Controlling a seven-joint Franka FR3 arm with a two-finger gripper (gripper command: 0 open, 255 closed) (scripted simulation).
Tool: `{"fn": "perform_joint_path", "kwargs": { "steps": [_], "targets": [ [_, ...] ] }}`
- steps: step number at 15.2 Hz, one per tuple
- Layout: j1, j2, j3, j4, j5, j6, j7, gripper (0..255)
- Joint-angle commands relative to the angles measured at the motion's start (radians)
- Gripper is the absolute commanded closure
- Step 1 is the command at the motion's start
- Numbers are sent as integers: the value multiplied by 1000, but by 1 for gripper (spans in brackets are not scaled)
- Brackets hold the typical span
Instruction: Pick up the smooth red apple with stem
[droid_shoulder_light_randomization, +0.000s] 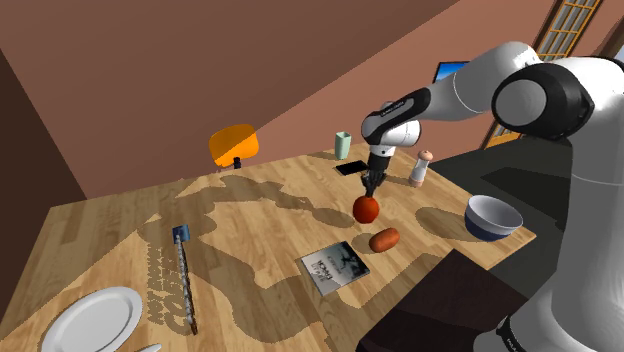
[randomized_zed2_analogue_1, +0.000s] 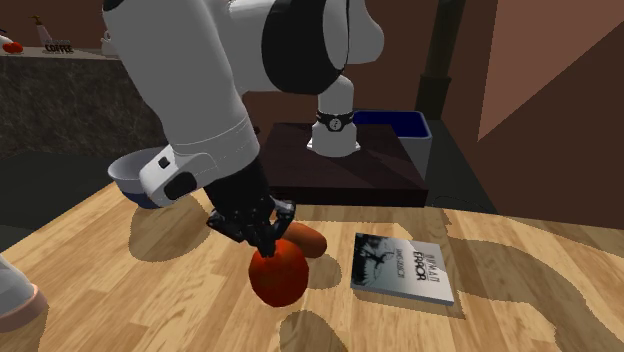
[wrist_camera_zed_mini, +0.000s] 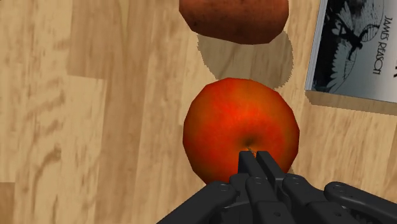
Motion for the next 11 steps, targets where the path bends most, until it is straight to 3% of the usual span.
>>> {"fn": "perform_joint_path", "kwargs": {
  "steps": [1,11],
  "targets": [
    [2,-18,-3,1,-7,-18,7,255],
    [9,-85,-16,23,-37,-102,35,255]
  ]
}}
